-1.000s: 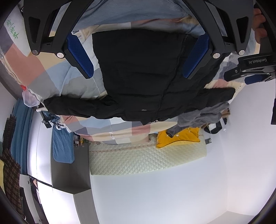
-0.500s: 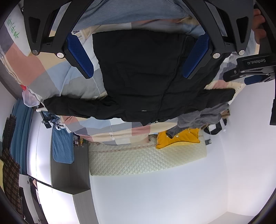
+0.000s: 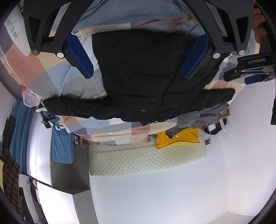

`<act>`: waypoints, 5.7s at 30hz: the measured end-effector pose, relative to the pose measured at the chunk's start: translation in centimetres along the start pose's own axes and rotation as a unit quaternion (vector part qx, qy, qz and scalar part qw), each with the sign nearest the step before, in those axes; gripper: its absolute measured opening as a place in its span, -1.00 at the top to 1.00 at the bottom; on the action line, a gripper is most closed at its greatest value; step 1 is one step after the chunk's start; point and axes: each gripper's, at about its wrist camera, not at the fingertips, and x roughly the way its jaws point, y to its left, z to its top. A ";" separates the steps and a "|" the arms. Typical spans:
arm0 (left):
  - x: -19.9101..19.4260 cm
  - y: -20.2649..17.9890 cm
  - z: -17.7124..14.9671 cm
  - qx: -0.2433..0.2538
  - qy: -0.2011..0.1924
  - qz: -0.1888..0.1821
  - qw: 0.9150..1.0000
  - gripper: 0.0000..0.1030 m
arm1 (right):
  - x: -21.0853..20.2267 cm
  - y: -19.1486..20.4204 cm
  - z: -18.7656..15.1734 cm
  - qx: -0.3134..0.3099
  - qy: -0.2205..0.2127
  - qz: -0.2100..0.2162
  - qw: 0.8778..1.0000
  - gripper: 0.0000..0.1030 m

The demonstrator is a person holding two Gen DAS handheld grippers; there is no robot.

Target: Fold large clothes

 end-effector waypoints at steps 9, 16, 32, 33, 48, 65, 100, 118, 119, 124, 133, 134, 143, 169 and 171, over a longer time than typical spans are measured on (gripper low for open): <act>-0.4 -0.1 0.1 -0.001 0.006 -0.001 1.000 -1.00 | 0.2 0.2 0.8 0.001 0.008 0.002 1.000 -1.00; -1.5 0.0 1.0 -0.010 0.011 -0.005 1.000 -1.00 | -0.2 0.3 2.6 0.003 -0.003 0.004 1.000 -1.00; -1.8 -2.0 6.5 0.017 -0.008 -0.020 1.000 -1.00 | 0.2 -2.3 6.4 0.016 -0.021 -0.008 1.000 -1.00; -1.7 -2.3 6.9 0.017 -0.009 -0.022 1.000 -1.00 | 0.5 -2.8 6.8 0.016 -0.021 -0.010 1.000 -1.00; 1.1 -7.8 14.1 0.031 -0.045 -0.058 0.997 -1.00 | 5.1 -10.6 10.0 0.040 -0.037 -0.057 0.997 -1.00; 11.3 -7.1 15.5 0.046 -0.061 -0.082 0.994 -1.00 | 19.6 -21.8 8.0 0.078 -0.066 -0.157 0.982 -0.99; 23.8 5.0 8.9 -0.028 0.019 0.001 0.999 -1.00 | 33.4 -41.3 -1.4 0.422 -0.049 -0.123 0.897 -0.85; 28.6 5.2 8.0 -0.043 0.047 0.011 0.998 -1.00 | 37.1 -42.3 3.8 0.352 -0.070 -0.113 0.927 0.34; 28.7 5.3 7.9 -0.047 0.050 0.013 0.998 -1.00 | 36.8 -41.9 4.6 0.338 -0.074 -0.119 0.931 0.46; 28.2 5.3 8.0 -0.059 0.064 0.010 0.996 -1.00 | 35.5 -38.9 8.8 0.295 -0.104 -0.125 0.942 0.76; 26.8 4.6 8.5 0.008 0.034 0.071 0.997 -1.00 | 32.9 -29.5 15.7 0.182 -0.154 -0.141 0.961 0.81; 26.8 4.6 8.5 0.014 0.035 0.071 0.997 -1.00 | 32.6 -28.0 16.7 0.168 -0.160 -0.134 0.963 0.81; 23.9 6.9 9.3 0.022 -0.010 0.083 0.996 -1.00 | 30.6 -10.3 25.3 0.005 -0.176 -0.069 0.982 0.83; 20.0 20.3 8.3 -0.125 -0.055 0.120 0.983 -1.00 | 48.9 28.9 3.3 -0.337 0.074 0.028 0.938 0.84; 20.1 20.2 8.1 -0.122 -0.053 0.118 0.984 -1.00 | 49.9 28.8 1.7 -0.360 0.092 0.015 0.928 0.83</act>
